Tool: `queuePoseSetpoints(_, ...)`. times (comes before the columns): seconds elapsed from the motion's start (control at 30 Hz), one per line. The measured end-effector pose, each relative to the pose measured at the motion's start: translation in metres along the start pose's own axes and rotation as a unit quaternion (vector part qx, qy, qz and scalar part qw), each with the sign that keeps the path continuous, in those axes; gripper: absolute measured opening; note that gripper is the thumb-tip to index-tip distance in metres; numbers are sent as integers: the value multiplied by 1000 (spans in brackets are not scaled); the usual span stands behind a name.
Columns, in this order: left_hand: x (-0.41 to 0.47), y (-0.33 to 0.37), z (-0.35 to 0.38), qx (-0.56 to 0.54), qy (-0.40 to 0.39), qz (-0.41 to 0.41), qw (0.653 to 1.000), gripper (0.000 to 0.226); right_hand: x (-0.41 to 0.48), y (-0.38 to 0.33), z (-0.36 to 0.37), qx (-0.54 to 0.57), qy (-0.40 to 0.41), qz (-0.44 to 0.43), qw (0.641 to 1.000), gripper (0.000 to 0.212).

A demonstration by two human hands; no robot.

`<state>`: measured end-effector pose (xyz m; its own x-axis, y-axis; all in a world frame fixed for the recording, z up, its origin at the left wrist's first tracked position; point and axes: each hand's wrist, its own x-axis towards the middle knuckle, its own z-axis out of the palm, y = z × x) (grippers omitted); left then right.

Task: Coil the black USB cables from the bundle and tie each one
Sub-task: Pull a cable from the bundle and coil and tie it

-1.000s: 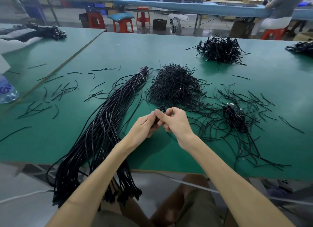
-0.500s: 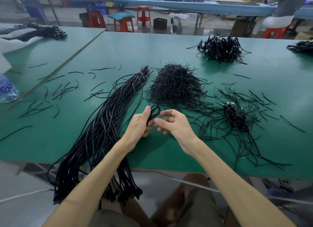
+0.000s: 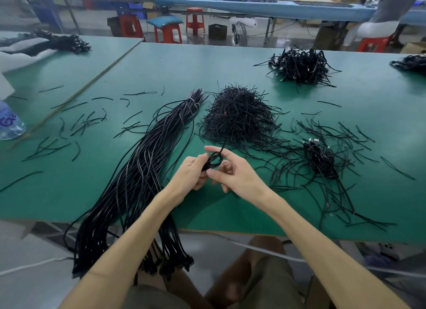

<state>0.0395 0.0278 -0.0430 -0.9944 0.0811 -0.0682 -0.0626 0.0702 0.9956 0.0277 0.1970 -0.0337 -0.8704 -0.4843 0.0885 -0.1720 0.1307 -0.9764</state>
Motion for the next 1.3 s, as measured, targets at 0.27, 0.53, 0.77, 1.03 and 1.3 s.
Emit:
queuePoseSetpoints(0.27, -1, 3, 0, 6, -11, 10, 1000, 63, 2, 2, 6, -63, 24, -9, 998, 23)
queuePoseSetpoints(0.53, 1, 2, 3, 7, 14, 0, 1000, 58, -5, 4, 9, -167, 74, -26, 983, 17)
queuePoseSetpoints(0.77, -1, 5, 4, 13, 13, 4, 1000, 57, -9, -1, 9, -273, 81, -46, 957, 30)
queuePoseSetpoints(1.03, -1, 4, 2, 13, -8, 7, 1000, 57, -8, 0, 9, -201, 87, -50, 974, 14)
queuePoseSetpoints(1.3, 0, 2, 1, 13, -19, 7, 1000, 54, -12, 0, 6, -215, 60, -50, 974, 20)
